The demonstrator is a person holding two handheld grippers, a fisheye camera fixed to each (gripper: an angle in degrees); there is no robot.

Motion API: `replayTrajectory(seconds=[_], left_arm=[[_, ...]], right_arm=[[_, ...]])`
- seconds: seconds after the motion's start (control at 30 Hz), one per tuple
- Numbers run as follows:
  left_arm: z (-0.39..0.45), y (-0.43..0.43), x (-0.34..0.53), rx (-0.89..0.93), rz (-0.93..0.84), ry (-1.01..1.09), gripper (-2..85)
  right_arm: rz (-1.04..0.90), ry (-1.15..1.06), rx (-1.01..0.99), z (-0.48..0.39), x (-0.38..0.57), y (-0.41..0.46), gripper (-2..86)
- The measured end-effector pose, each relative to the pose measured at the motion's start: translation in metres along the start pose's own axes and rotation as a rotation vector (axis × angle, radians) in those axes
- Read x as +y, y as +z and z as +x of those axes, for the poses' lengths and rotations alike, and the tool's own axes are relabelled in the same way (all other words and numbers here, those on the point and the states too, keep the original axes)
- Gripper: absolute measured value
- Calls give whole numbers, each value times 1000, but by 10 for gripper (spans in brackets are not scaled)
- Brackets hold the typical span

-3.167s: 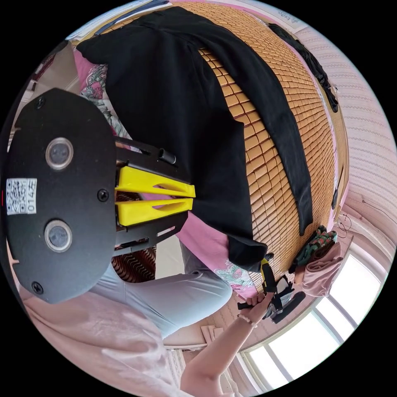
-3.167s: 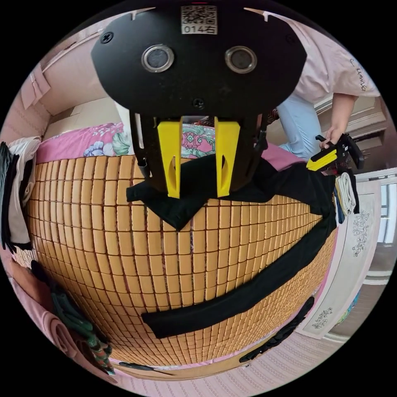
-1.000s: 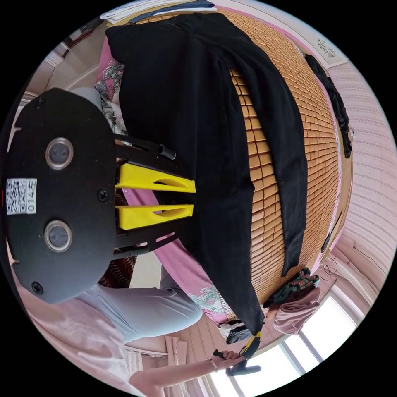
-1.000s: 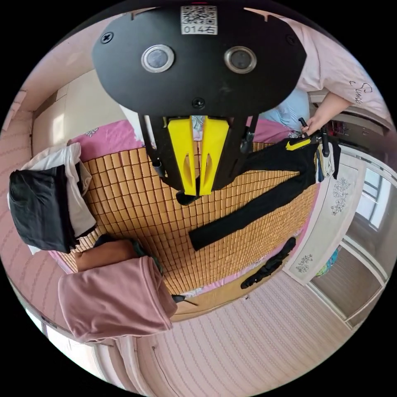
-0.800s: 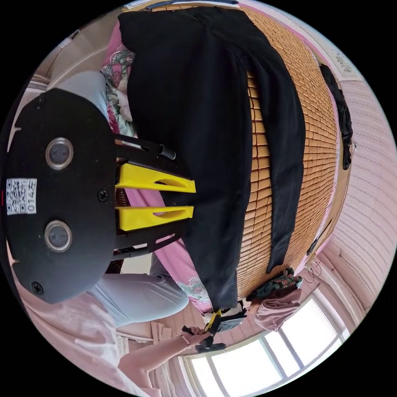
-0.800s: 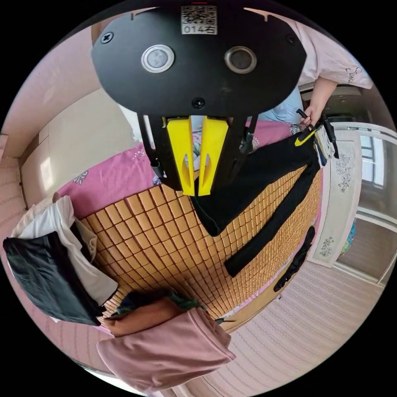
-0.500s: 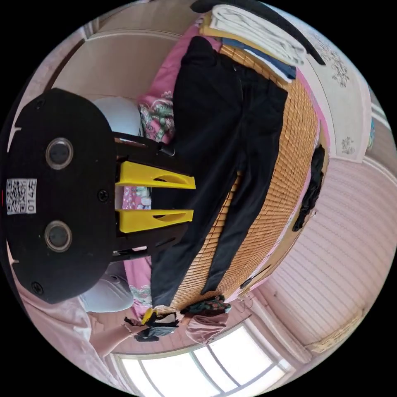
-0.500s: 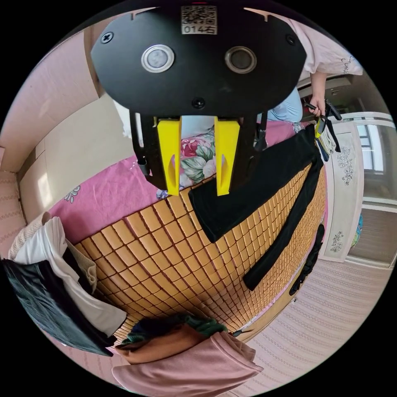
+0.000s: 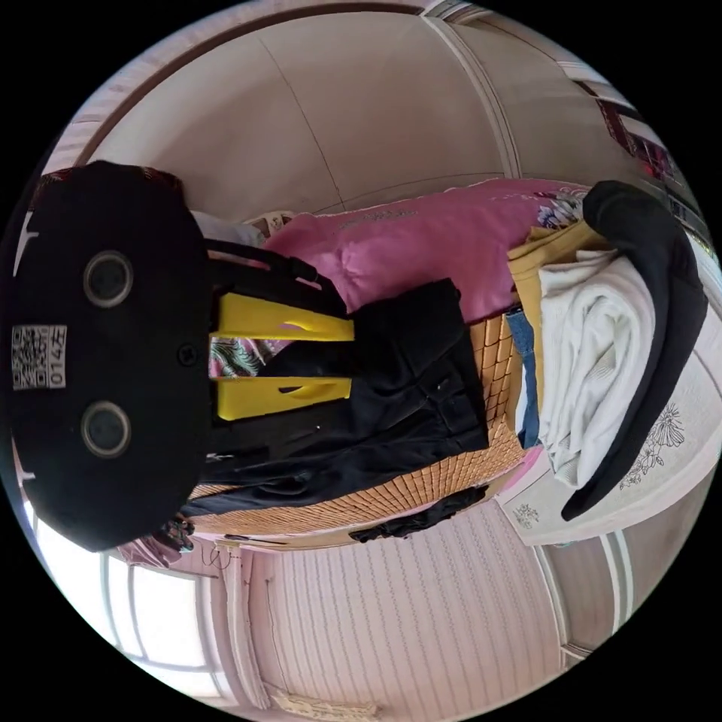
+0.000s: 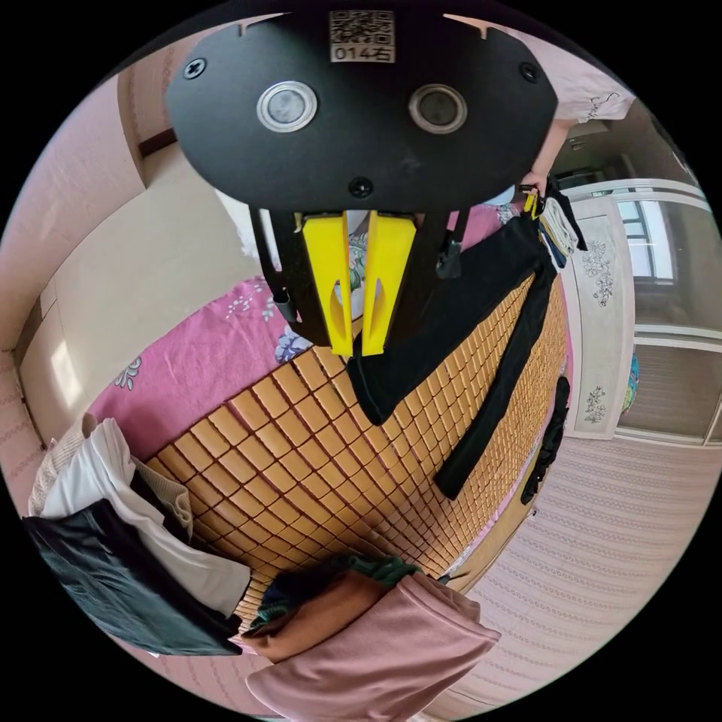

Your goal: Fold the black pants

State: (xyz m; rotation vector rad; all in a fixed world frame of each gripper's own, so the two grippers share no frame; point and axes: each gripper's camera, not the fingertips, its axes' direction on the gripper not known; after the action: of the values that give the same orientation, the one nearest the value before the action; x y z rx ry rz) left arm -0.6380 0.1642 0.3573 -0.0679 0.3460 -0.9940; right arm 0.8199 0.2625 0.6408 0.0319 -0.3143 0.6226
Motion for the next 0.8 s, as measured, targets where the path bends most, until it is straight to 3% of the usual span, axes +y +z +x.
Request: replayTrajectory(seconds=[0.27,0.37,0.43,0.53,0.8], left_arm=[[5,-47,-35,-21,-47,179,29],[-18,-37,-36,-61,-102,101,52],[-33,-38,-33,-18,-118,24,63],[-34,-69,-21,-14,-3,71,62],[91,-97,45,-154,-33,733,66]], right_arm=[[-39,-138,57,-33,-3,-15,4],[-7,-92,217,-36,0,-3,1],[-42,-57,149,-33,-3,7,1],[-32,-109,93,-47,-6,12,5],[-49,-272,52,-120,-52,58,74]])
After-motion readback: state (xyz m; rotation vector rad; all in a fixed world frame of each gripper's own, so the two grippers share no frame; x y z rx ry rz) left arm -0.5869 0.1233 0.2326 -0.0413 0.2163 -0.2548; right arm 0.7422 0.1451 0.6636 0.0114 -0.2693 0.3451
